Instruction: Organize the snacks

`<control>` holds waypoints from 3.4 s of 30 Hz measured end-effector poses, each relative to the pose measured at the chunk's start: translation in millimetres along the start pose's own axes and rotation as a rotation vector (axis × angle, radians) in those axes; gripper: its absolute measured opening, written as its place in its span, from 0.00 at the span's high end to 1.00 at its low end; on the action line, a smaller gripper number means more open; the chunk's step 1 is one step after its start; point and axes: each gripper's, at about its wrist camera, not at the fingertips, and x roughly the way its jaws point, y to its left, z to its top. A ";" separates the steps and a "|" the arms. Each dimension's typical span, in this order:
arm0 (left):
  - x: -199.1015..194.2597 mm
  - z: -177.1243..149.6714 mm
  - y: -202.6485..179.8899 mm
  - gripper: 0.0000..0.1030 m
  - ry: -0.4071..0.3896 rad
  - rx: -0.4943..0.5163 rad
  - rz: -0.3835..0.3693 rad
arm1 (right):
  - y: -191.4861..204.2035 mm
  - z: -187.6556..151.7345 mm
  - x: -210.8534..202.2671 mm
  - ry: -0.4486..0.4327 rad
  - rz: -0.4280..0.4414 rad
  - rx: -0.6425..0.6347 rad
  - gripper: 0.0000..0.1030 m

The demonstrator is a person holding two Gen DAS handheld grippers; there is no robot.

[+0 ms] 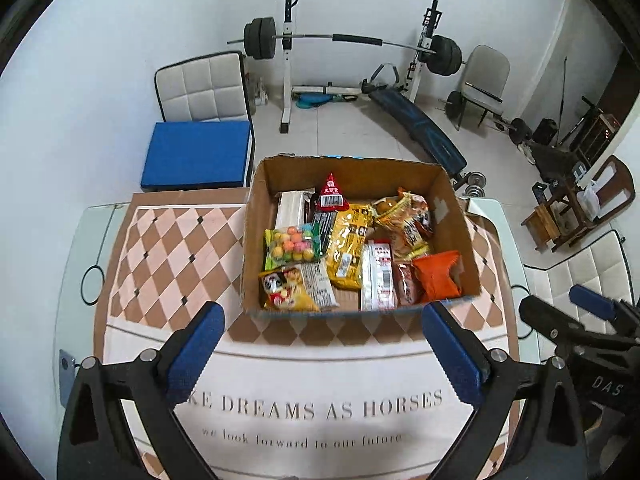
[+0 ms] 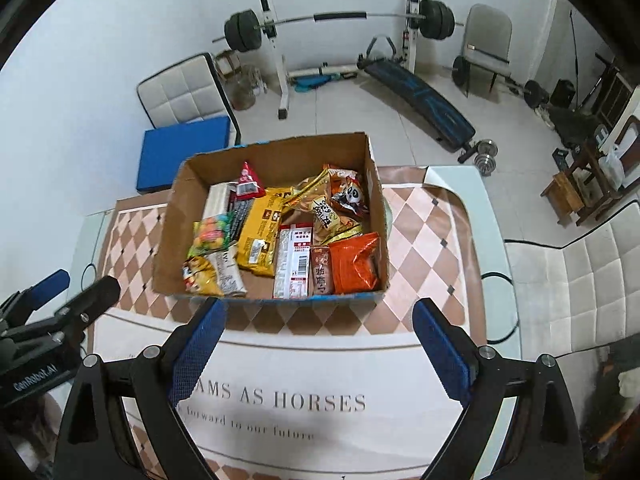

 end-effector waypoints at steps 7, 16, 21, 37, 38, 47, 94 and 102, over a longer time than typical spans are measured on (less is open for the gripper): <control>-50.1 -26.8 -4.1 0.02 -0.047 0.002 -0.002 | 7.2 -36.1 -63.3 -0.057 0.008 -0.021 0.06; -97.8 -57.5 -6.9 0.02 -0.093 0.001 -0.004 | 11.0 -70.1 -127.3 -0.132 -0.011 -0.029 0.06; -114.0 -68.7 -5.2 0.02 -0.112 -0.002 0.005 | 9.5 -79.6 -148.4 -0.153 -0.022 -0.019 0.06; -115.1 -58.8 -9.7 0.00 -0.201 0.011 0.060 | 2.2 -70.6 -144.4 -0.217 -0.071 0.008 0.02; -113.2 -57.6 -10.1 0.00 -0.205 0.011 0.063 | 2.2 -68.6 -142.5 -0.217 -0.073 0.010 0.02; -102.5 -44.0 -15.7 0.00 -0.224 0.016 0.084 | -0.2 -54.0 -129.1 -0.236 -0.098 0.010 0.02; -85.0 -35.5 -23.4 0.00 -0.210 0.030 0.077 | -2.6 -44.2 -107.1 -0.223 -0.110 0.014 0.02; -87.2 -33.8 -23.8 0.00 -0.212 0.034 0.072 | -3.2 -44.9 -109.5 -0.223 -0.110 0.017 0.02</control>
